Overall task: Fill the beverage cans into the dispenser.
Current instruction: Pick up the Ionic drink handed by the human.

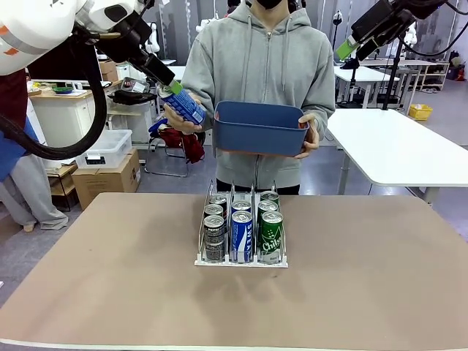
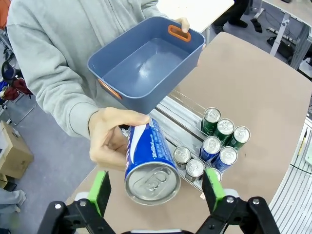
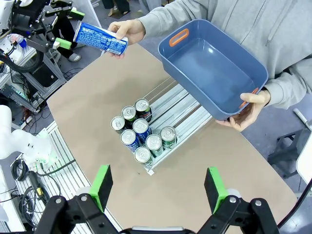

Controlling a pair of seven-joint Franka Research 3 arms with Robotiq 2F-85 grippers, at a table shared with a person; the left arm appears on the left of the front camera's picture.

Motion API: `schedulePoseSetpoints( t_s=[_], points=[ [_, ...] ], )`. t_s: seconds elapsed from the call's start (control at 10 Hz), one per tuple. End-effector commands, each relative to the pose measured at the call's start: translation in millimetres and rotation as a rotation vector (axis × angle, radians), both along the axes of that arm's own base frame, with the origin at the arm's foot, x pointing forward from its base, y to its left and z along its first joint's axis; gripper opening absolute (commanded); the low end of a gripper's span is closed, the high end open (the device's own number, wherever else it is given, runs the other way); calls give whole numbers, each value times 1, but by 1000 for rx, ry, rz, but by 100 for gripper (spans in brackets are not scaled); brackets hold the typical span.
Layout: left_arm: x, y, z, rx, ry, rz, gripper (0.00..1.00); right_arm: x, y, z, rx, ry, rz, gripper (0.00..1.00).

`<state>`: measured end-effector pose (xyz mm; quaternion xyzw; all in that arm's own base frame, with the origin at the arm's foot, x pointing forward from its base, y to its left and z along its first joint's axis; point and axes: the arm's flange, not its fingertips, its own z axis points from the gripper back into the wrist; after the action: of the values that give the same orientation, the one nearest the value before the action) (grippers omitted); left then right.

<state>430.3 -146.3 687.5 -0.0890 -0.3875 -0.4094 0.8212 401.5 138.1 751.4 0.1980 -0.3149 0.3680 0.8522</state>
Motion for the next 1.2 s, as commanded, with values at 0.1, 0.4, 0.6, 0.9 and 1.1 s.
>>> schedulePoseSetpoints(
  t_s=[0.1, 0.4, 0.6, 0.9, 1.1],
  points=[
    [-4, 0, 4, 15, -13, -6, 100, 0, 0, -1, 1, -1, 2, 100],
    [11, 0, -9, 8, 28, -18, 100, 0, 0, -1, 1, -1, 2, 100],
    [20, 0, -18, -3, 35, 5, 100, 0, 0, -1, 1, -1, 2, 100],
    [28, -1, -28, -14, 21, -13, 100, 0, 0, -1, 1, -1, 2, 100],
    [31, -1, -31, -21, 23, -18, 100, 0, 0, -1, 1, -1, 2, 100]
  ],
)
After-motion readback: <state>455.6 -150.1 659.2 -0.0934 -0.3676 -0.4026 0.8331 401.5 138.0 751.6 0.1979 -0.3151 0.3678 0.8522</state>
